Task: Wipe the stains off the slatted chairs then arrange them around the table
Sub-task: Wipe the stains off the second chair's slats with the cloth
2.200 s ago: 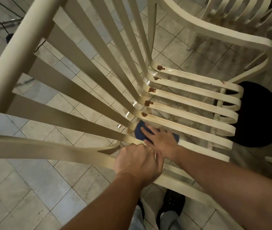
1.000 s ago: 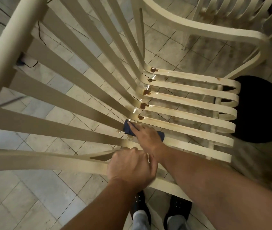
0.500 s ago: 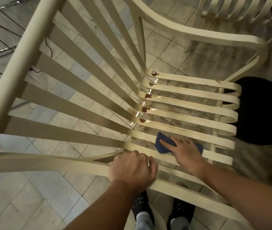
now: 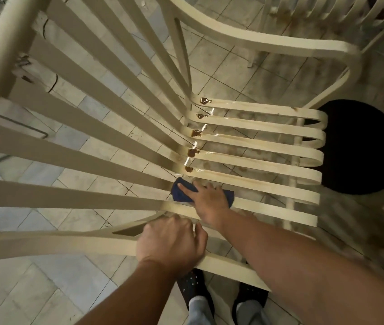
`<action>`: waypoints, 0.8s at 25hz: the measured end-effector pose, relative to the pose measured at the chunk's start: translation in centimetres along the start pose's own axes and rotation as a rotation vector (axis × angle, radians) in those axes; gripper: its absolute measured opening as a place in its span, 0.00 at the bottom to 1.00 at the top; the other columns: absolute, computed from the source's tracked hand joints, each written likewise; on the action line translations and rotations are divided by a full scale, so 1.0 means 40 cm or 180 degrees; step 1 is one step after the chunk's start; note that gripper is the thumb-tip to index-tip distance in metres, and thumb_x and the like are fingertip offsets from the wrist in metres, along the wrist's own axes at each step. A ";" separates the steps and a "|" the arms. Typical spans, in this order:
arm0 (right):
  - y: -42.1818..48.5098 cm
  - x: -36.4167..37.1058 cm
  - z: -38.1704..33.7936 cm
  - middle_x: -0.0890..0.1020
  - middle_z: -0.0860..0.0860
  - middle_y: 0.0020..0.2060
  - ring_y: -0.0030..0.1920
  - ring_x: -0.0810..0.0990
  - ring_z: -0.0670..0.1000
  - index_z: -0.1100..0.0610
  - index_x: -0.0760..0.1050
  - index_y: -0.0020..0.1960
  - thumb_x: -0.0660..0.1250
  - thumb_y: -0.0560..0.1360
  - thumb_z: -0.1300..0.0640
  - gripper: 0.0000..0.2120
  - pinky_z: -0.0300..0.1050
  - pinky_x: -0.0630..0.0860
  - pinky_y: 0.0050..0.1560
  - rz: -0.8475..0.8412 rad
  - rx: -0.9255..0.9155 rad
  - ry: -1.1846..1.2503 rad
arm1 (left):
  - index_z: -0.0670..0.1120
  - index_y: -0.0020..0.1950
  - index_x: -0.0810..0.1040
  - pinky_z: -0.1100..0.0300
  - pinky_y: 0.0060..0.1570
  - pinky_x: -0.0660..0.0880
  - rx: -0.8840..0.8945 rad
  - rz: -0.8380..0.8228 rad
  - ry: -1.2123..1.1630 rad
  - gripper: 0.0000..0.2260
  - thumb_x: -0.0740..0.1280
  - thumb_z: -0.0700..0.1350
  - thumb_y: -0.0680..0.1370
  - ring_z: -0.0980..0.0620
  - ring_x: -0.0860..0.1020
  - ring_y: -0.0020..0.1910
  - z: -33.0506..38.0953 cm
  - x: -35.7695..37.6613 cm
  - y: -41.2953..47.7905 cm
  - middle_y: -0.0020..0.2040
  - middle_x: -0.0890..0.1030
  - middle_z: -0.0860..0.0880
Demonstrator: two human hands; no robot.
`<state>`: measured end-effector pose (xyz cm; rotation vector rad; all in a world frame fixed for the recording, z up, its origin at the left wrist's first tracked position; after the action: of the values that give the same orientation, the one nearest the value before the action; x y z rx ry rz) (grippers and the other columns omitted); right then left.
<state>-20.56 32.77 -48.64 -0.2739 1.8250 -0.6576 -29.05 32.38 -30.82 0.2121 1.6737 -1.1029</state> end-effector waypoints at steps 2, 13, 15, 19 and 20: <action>-0.023 0.005 0.044 0.62 0.51 0.78 0.69 0.69 0.61 0.35 0.43 0.81 0.61 0.83 0.53 0.36 0.59 0.68 0.64 0.0121 -0.0002 0.0114 | 0.50 0.40 0.76 0.59 0.41 0.79 0.0021 0.0001 -0.0001 0.27 0.44 0.62 0.83 0.56 0.76 0.35 0.012 -0.006 0.004 0.38 0.76 0.53; -0.366 0.107 0.447 0.59 0.48 0.79 0.71 0.67 0.56 0.32 0.21 0.73 0.43 0.84 0.37 0.31 0.55 0.67 0.67 -0.0091 0.0135 -0.0243 | 0.49 0.41 0.78 0.58 0.41 0.80 0.0017 0.0053 -0.0110 0.27 0.45 0.61 0.82 0.54 0.78 0.36 0.001 -0.010 0.000 0.39 0.79 0.52; -0.342 0.101 0.417 0.60 0.49 0.79 0.70 0.68 0.56 0.33 0.22 0.74 0.44 0.84 0.37 0.32 0.56 0.68 0.66 -0.0066 0.0118 -0.0244 | 0.49 0.40 0.77 0.58 0.42 0.80 0.0012 0.0046 -0.0111 0.26 0.46 0.61 0.82 0.52 0.78 0.37 0.001 -0.014 -0.001 0.40 0.79 0.51; -0.260 0.091 0.320 0.58 0.51 0.81 0.69 0.69 0.59 0.36 0.27 0.78 0.48 0.84 0.39 0.33 0.59 0.68 0.63 0.0087 -0.0123 -0.0205 | 0.50 0.39 0.73 0.58 0.42 0.78 -0.0033 0.0055 -0.0098 0.24 0.47 0.61 0.82 0.50 0.78 0.38 0.000 -0.017 -0.002 0.41 0.80 0.50; -0.232 0.089 0.290 0.57 0.52 0.81 0.69 0.69 0.60 0.37 0.29 0.79 0.49 0.85 0.40 0.33 0.59 0.68 0.63 0.0114 -0.0184 -0.0208 | 0.50 0.39 0.73 0.58 0.42 0.79 -0.0038 0.0046 -0.0089 0.24 0.47 0.61 0.82 0.50 0.78 0.38 0.000 -0.016 -0.001 0.41 0.79 0.50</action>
<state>-12.28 19.92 -48.85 -0.2970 1.7843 -0.5655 -28.82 32.57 -30.26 0.2000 1.6511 -1.0804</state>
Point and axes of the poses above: each hand's wrist, its own y-axis towards the middle knuckle, its own x-axis out of the palm, z = x × y, the point moved 7 cm from there along y, towards the middle knuckle
